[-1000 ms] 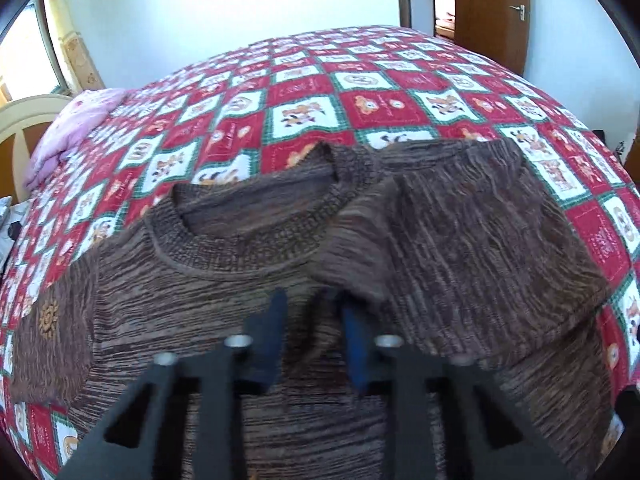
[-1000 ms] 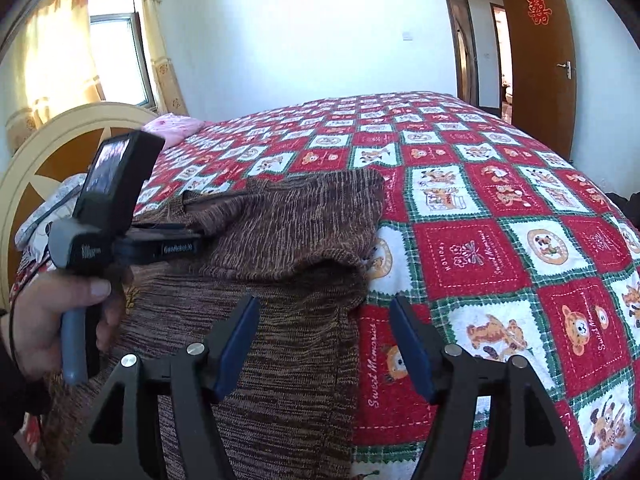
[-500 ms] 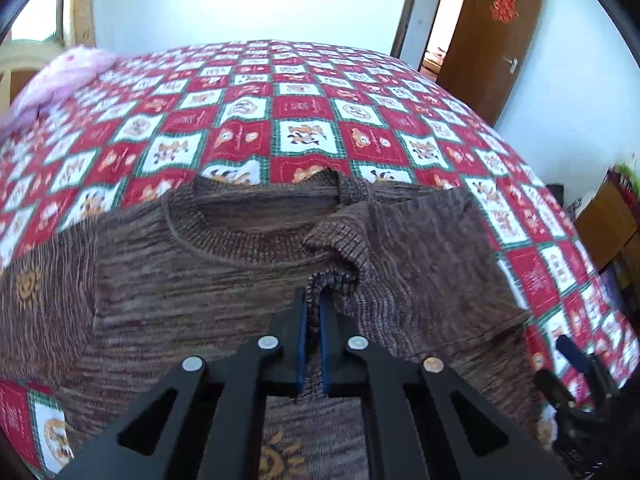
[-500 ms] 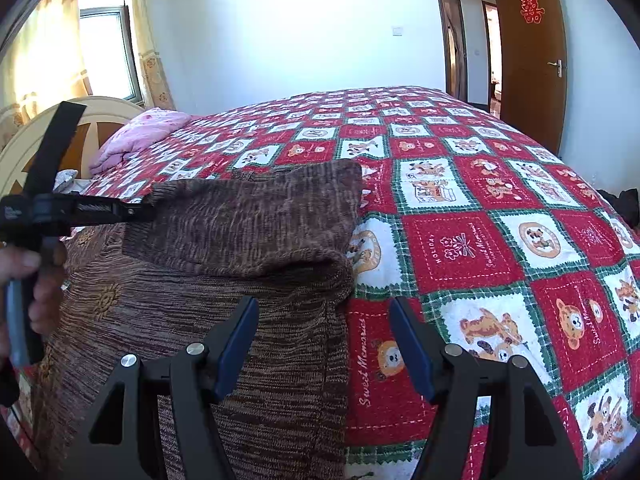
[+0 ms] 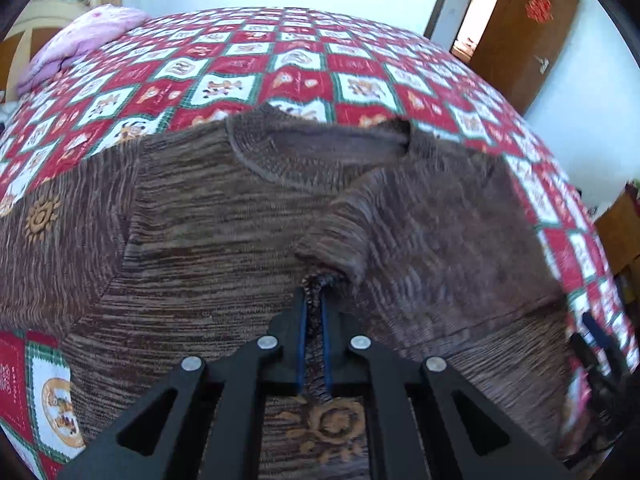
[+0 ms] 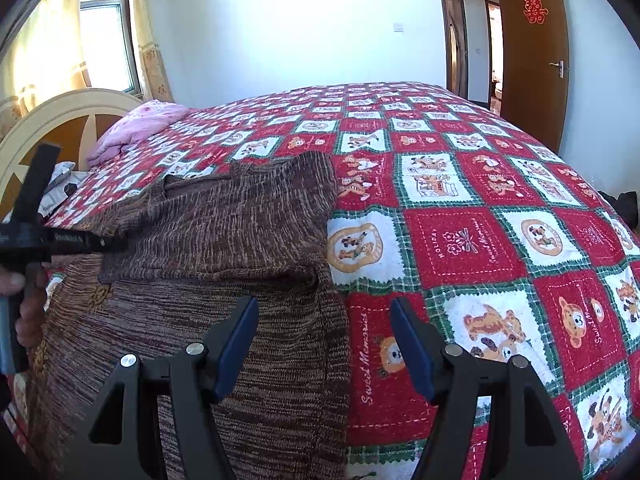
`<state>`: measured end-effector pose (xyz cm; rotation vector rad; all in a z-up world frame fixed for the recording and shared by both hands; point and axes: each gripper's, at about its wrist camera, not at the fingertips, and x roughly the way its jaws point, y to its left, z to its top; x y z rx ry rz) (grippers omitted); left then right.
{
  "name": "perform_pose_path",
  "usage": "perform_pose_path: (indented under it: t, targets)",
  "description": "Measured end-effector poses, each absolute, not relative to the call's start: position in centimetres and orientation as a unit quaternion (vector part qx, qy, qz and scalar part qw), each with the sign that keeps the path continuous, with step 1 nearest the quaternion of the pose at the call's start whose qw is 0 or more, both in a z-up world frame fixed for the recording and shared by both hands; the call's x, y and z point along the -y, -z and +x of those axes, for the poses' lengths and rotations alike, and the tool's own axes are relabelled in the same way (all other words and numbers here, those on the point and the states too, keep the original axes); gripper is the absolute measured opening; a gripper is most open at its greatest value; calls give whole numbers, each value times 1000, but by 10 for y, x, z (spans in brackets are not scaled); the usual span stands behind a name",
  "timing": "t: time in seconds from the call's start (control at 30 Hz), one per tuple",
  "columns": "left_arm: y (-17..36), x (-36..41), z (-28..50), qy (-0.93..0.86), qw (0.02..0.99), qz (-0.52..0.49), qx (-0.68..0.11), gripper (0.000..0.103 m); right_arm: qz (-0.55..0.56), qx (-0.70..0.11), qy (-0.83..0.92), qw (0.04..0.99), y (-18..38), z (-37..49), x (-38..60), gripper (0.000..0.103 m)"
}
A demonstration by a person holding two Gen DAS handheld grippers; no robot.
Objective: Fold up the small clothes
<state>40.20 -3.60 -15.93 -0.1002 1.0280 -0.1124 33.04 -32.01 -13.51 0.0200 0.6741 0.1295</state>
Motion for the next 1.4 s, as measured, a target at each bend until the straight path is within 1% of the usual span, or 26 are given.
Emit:
perform_pose_path:
  t: [0.07,0.13,0.27,0.37,0.4,0.43,0.47,0.5,0.57,0.63,0.7,0.73,0.77,0.8,0.83,0.9,1.0,1.1,1.2,1.23,1.27,1.3,1.33,1.4]
  targets:
    - [158,43,397,51,880,-13,-472,8,12,-333,-62,941,136,331,321,69]
    - [157,41,397,53,880,-11,-472,8,15,-337,-61,939,137,333,323,69]
    - [158,21,403,27,872,-35,-488,8,17,-345,-58,937,139,335,324,69]
    - [153,6,397,20,876,-49,-479,8,16,-343,-56,938,139,335,324,69]
    - [150,3,397,22,879,-59,-473,10,15,-343,-56,937,139,335,323,69]
    - [149,2,395,21,880,-65,-470,15,13,-344,-56,937,140,335,323,69]
    - [146,2,396,16,882,-67,-466,24,13,-345,-56,937,140,336,322,69]
    - [144,6,399,12,885,-65,-462,28,12,-345,-56,937,141,336,321,69]
    - [142,16,402,14,892,-56,-449,51,8,-346,-56,937,141,336,320,69]
    - [143,24,409,31,891,-54,-450,59,6,-345,-56,937,141,335,319,69]
    - [152,29,422,59,877,-78,-470,59,7,-344,-55,937,141,335,319,70]
    - [157,29,430,61,870,-92,-480,57,7,-344,-54,937,141,335,319,70]
    - [162,27,437,58,866,-108,-485,43,7,-344,-55,937,140,335,319,70]
    - [166,25,443,53,865,-114,-486,27,6,-344,-55,937,140,335,319,70]
    - [169,23,447,39,868,-105,-484,8,5,-343,-56,938,140,334,318,70]
    - [164,21,445,24,881,-96,-462,9,4,-341,-57,938,139,334,317,70]
    - [162,30,430,1,891,-28,-452,7,3,-343,-60,937,140,334,317,70]
    - [167,30,418,-13,895,9,-446,10,4,-354,-63,933,143,338,316,70]
    - [166,23,414,-28,898,17,-440,14,11,-356,-62,932,145,339,319,70]
    - [164,19,412,-39,898,14,-439,19,14,-354,-62,933,144,339,320,70]
    - [163,17,411,-45,897,12,-439,35,15,-353,-63,933,143,338,320,70]
    - [162,16,410,-48,897,10,-440,45,17,-351,-65,934,143,338,321,70]
    - [161,13,407,-51,898,8,-437,60,17,-351,-66,934,143,338,321,70]
    - [155,4,396,-51,905,2,-423,62,14,-353,-66,933,144,338,319,70]
